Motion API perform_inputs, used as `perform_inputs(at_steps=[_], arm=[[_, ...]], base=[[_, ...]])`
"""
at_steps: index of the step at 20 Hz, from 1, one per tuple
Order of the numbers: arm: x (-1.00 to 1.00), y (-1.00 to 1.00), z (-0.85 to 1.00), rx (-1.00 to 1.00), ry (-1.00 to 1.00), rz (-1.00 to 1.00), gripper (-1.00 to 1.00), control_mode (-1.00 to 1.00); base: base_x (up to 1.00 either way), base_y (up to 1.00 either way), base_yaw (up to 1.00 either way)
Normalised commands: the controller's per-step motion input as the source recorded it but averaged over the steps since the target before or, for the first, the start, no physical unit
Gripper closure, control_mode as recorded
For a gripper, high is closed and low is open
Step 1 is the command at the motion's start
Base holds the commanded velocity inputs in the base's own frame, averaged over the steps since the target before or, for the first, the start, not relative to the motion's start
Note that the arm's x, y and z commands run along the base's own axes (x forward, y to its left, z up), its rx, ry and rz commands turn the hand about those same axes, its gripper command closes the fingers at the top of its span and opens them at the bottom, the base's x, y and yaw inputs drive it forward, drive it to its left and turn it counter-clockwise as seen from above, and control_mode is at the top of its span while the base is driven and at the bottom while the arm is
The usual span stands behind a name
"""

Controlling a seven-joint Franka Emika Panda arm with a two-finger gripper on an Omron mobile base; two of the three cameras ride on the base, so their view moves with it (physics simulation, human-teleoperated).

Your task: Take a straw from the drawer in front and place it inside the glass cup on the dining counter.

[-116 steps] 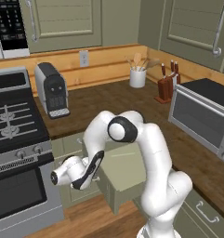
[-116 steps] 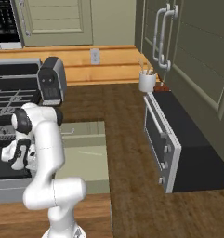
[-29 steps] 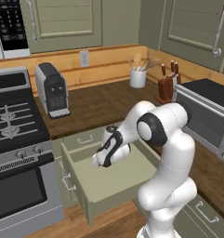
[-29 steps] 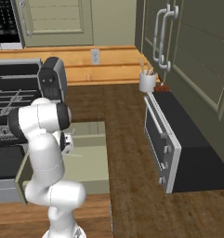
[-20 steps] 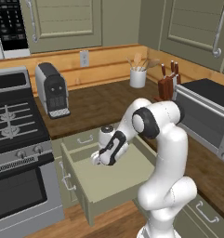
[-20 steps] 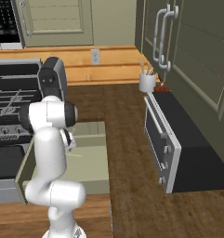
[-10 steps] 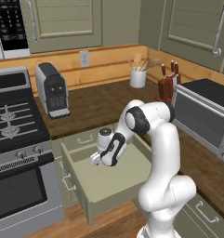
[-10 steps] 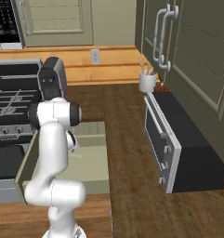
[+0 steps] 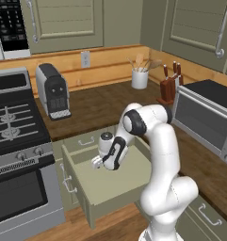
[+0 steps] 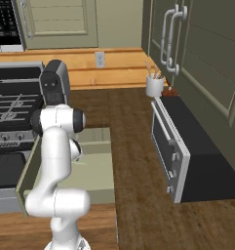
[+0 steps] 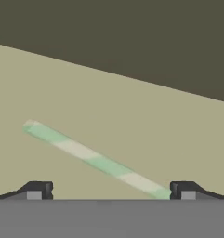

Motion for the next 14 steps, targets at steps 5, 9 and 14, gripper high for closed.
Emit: perform_inputs(at_steps=[5,9,14], arm=[[0.22,-0.04,0.00,0.00,0.00,0.04,-1.00,-1.00],[0.21,-0.03,0.00,0.00,0.00,0.06,-1.00,-1.00],[0.23,-0.02,-0.09,0.00,0.00,0.06,-1.00,-1.00]], base=[[0.00,0.00,0.00],[0.00,0.00,0.00],[0.00,0.00,0.00]])
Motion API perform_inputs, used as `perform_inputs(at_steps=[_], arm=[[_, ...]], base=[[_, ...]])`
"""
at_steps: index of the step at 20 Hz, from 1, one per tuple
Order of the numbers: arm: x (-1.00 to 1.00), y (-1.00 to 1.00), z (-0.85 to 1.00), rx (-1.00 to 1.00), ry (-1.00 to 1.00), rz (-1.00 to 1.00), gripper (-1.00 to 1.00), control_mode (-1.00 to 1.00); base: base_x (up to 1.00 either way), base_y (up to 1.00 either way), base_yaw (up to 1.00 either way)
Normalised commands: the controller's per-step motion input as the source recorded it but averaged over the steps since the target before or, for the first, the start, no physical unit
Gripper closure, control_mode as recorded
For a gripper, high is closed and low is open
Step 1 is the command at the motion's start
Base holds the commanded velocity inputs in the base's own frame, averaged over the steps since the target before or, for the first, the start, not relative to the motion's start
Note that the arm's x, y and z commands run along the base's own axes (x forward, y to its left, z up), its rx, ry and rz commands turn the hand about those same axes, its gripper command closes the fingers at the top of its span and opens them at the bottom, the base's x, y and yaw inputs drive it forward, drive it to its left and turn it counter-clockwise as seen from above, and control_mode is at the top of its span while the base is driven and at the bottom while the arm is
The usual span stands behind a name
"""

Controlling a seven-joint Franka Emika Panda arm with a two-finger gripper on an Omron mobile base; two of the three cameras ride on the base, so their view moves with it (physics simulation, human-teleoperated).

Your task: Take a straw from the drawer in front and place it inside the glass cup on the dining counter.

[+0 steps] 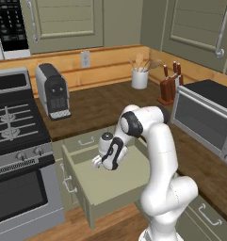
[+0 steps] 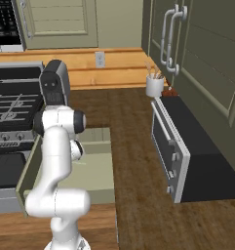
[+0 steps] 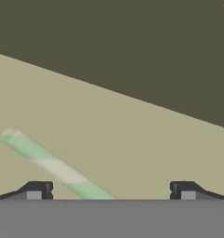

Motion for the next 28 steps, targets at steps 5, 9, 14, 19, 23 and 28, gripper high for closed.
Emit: perform_inputs(at_steps=[5,9,14,19,23,28], arm=[[0.29,-0.01,-0.15,0.01,0.00,0.05,-1.00,-1.00],[0.23,0.00,-0.24,0.01,0.01,0.05,-1.00,-1.00],[0.09,0.00,-0.45,0.03,0.06,0.03,1.00,-1.00],[0.07,-0.03,-0.59,0.07,0.13,0.00,1.00,-1.00],[0.01,-0.04,-0.66,0.06,0.12,0.00,1.00,-1.00],[-0.09,0.00,-0.52,0.01,0.03,0.00,1.00,-1.00]], base=[[0.00,0.00,0.00],[0.00,0.00,0.00],[0.00,0.00,0.00],[0.00,0.00,0.00],[0.00,0.00,0.00],[0.00,0.00,0.00]])
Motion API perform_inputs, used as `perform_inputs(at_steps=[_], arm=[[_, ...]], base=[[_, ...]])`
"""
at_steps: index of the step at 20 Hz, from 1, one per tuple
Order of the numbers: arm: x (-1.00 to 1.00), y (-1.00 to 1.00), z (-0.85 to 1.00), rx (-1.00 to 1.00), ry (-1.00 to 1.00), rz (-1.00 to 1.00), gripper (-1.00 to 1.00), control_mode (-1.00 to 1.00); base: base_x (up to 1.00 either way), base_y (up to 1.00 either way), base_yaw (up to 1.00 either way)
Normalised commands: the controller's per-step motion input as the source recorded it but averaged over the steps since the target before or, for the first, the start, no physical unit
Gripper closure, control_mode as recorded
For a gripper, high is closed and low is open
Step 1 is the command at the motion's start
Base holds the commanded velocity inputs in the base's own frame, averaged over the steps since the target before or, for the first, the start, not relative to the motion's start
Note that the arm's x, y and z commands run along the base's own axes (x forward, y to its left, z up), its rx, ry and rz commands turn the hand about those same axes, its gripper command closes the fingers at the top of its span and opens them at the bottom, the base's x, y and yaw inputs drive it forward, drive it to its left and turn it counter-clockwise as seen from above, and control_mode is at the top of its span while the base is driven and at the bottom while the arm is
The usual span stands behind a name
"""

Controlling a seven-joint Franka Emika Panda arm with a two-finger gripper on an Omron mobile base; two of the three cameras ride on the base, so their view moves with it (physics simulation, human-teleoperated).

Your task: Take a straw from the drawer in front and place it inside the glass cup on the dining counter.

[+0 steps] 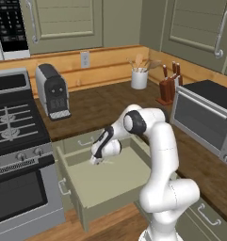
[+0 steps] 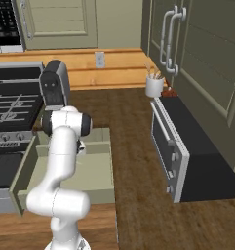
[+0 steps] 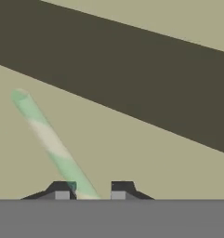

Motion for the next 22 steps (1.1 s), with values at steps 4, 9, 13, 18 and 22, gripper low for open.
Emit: perform_inputs(at_steps=[4,9,13,18,22], arm=[[-0.57,0.00,-0.14,0.00,-0.01,0.00,1.00,-1.00],[-0.91,-0.02,0.24,0.00,-0.11,0.00,1.00,-1.00],[-0.82,-0.10,0.85,0.00,-0.09,-0.04,1.00,-1.00],[-0.26,-0.06,1.00,0.00,0.00,-0.05,1.00,-1.00],[-0.09,-0.01,1.00,0.00,0.00,-0.05,1.00,-1.00]], base=[[0.00,0.00,0.00],[0.00,0.00,0.00],[0.00,0.00,0.00],[0.00,0.00,0.00],[0.00,0.00,0.00]])
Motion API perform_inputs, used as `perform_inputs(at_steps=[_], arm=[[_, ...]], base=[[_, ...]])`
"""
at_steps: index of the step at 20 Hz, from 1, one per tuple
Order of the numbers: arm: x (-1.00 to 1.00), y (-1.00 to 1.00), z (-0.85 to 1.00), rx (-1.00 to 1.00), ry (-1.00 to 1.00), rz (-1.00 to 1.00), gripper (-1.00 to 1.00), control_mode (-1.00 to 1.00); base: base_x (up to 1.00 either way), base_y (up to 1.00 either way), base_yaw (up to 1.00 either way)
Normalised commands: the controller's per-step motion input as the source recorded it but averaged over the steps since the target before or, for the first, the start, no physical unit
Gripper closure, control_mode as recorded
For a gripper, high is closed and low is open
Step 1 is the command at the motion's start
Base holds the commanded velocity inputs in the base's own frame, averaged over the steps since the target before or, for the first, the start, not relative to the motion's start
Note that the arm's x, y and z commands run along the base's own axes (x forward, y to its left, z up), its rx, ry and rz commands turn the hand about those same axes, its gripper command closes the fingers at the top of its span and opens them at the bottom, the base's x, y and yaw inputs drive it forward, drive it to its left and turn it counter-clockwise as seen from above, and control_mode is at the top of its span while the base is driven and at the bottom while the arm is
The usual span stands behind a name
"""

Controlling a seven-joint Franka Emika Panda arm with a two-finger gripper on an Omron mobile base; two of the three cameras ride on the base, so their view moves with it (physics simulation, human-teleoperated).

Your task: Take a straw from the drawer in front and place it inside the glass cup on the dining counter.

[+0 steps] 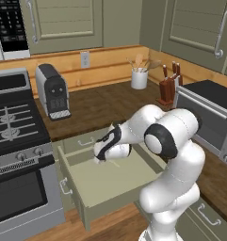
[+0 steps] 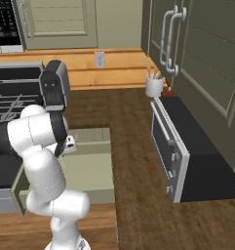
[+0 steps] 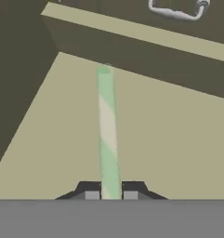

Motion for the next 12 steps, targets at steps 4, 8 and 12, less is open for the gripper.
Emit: perform_inputs(at_steps=[4,8,12], arm=[[0.00,0.00,1.00,0.00,0.05,-0.06,1.00,-1.00],[0.00,0.00,1.00,0.00,0.13,-0.09,1.00,-1.00],[-0.06,-0.05,1.00,0.00,0.20,-0.11,1.00,-1.00]], base=[[0.00,0.00,0.00],[0.00,0.00,0.00],[0.00,0.00,0.00]])
